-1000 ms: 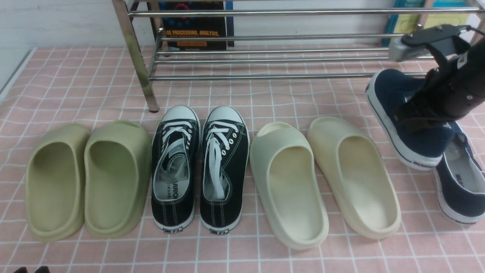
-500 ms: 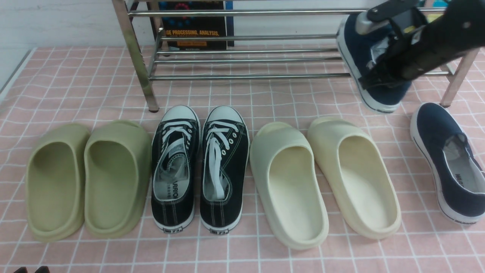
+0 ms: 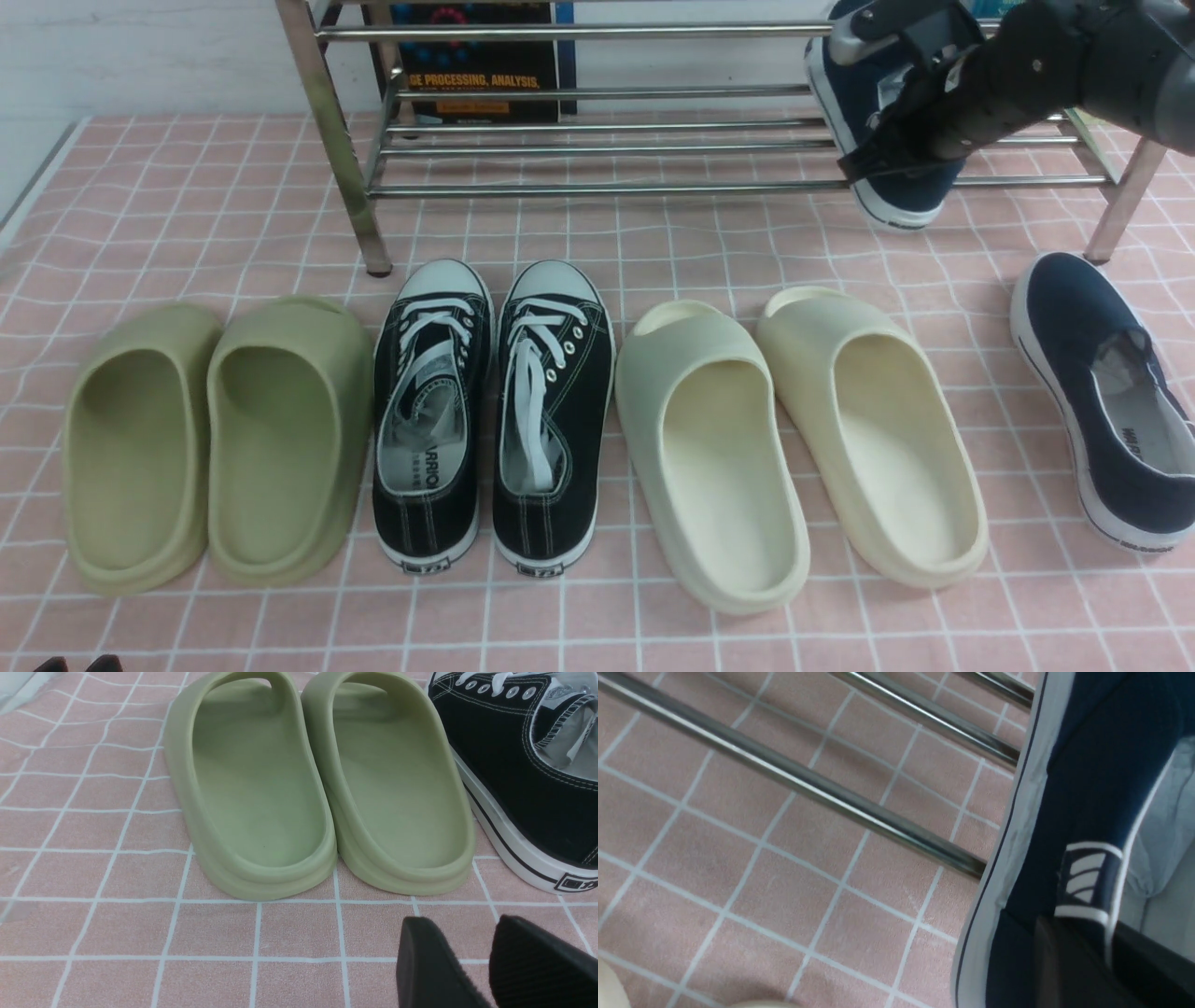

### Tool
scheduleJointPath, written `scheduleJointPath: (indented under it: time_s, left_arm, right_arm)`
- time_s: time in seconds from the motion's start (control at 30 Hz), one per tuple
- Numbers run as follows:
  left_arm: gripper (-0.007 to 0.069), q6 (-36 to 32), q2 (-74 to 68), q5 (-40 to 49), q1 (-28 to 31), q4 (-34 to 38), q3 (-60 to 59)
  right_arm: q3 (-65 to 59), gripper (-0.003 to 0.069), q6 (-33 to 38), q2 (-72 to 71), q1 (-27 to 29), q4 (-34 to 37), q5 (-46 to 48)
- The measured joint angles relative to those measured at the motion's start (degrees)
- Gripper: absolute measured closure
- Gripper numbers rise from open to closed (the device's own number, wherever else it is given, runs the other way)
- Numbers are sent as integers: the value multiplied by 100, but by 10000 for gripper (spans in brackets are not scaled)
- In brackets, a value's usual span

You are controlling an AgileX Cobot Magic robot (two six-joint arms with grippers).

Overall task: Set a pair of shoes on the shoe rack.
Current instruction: Use the right arm to put a shoe into the shoe rack, then use the right arm to grab the shoe closest to it

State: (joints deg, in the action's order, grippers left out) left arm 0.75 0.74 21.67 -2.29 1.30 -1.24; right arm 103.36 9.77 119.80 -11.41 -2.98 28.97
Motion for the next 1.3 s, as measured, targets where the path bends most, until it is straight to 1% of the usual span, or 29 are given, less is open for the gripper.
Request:
scheduleJointPath:
  time_s: [0.03, 0.07, 0.13, 0.2, 0.3, 0.33, 0.37, 0.5, 0.63, 0.67, 0.7, 0.8, 0.87, 0.9, 1.07, 1.13, 1.17, 1.27, 1.3]
  left_arm:
    - [385, 0, 0, 0, 0, 0, 0]
    - [385, 0, 0, 0, 0, 0, 0]
    - [385, 0, 0, 0, 0, 0, 0]
    - [385, 0, 0, 0, 0, 0, 0]
    - [385, 0, 0, 0, 0, 0, 0]
    - [385, 0, 0, 0, 0, 0, 0]
    - [385, 0, 0, 0, 0, 0, 0]
    - [385, 0, 0, 0, 0, 0, 0]
    - [385, 0, 0, 0, 0, 0, 0]
    - [385, 0, 0, 0, 0, 0, 0]
    - [385, 0, 0, 0, 0, 0, 0]
    - [385, 0, 0, 0, 0, 0, 0]
    - [385, 0, 0, 0, 0, 0, 0]
    - [385, 0, 0, 0, 0, 0, 0]
    - [385, 0, 0, 0, 0, 0, 0]
    - [385, 0, 0, 0, 0, 0, 0]
    - [385, 0, 0, 0, 0, 0, 0]
    - [385, 0, 0, 0, 0, 0, 0]
    - [385, 0, 0, 0, 0, 0, 0]
  right_arm:
    - [13, 537, -46, 0, 12, -15, -42]
    - [12, 530, -52, 0, 12, -20, -52]
    - [52, 440, -113, -13, 25, -50, -133]
    - [58, 357, -208, -94, 30, -50, 77]
    - [58, 282, -502, -432, 30, -50, 576]
    - [58, 282, -502, -432, 30, -50, 611]
    - [58, 266, -603, -739, 30, -50, 817]
    - [69, 256, -714, -1582, 82, -395, 1299]
    - [102, 258, -914, -2079, 334, -549, 1810]
    - [108, 258, -1139, -2192, 522, -493, 2296]
    - [108, 258, -1167, -2198, 571, -476, 2365]
    - [-109, 258, -1387, -2204, 910, -53, 3353]
    - [-387, 258, -1400, -2206, 970, 45, 3615]
    - [-811, 255, -1420, -2206, 984, 101, 3658]
    - [-2332, 253, -1573, -2206, 990, 121, 3258]
    - [-2708, 253, -1607, -2206, 995, 121, 3068]
    - [-3227, 253, -1628, -2206, 997, 121, 2688]
    - [-3841, 258, -1634, -2206, 997, 121, 2053]
    - [-4064, 278, -1640, -2206, 997, 121, 1759]
